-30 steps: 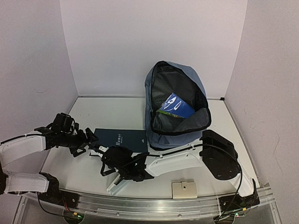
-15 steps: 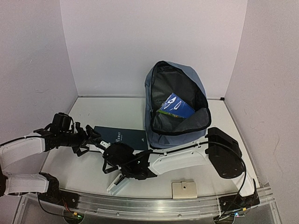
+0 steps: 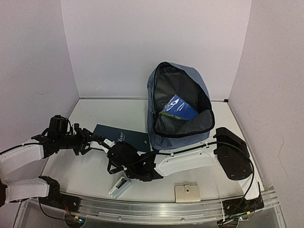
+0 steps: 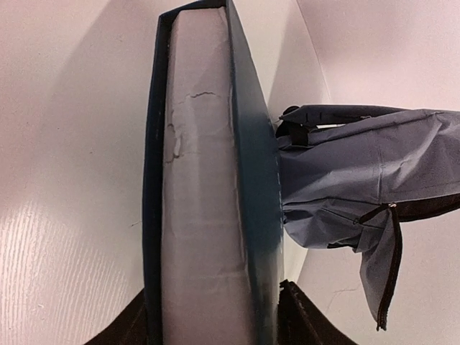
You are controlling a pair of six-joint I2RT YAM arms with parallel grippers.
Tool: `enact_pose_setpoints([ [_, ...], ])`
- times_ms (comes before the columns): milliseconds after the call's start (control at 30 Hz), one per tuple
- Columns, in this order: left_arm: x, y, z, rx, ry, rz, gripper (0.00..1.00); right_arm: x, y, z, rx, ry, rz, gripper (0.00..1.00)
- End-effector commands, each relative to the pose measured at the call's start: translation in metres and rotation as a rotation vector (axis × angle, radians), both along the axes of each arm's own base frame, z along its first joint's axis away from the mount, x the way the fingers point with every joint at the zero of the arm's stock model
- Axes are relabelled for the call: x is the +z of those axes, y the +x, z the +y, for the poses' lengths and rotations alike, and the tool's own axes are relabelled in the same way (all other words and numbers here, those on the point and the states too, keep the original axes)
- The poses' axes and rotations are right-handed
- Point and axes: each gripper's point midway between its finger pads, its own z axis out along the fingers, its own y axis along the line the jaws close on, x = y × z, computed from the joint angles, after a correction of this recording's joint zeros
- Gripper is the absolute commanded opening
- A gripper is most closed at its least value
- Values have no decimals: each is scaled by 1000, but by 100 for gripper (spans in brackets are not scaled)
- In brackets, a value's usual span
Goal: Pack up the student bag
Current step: Pick up the book from the center of the board.
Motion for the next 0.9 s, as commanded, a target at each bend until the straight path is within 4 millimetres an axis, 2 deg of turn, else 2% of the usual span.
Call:
enact_pose_setpoints([
  [0,11,4,0,18,-44,-33,48,41,-4,4,18,132,4,0],
  [133,14,4,2,34,-47,-40,37,39,-5,5,21,135,10,0],
  [200,15,3,6,51,-34,-41,32,40,-6,6,27,139,14,6],
  [300,20,3,11,75,-19,-57,27,46,-8,6,41,156,22,24],
  [400,26,2,17,96,-3,-77,24,58,-14,6,70,187,40,48],
  [533,39,0,22,100,27,-121,21,84,-24,0,107,247,76,75],
  [700,74,-4,30,78,99,-237,17,120,-33,-10,139,308,135,96],
  [867,118,-11,34,34,171,-372,17,135,-27,-13,193,311,291,98],
])
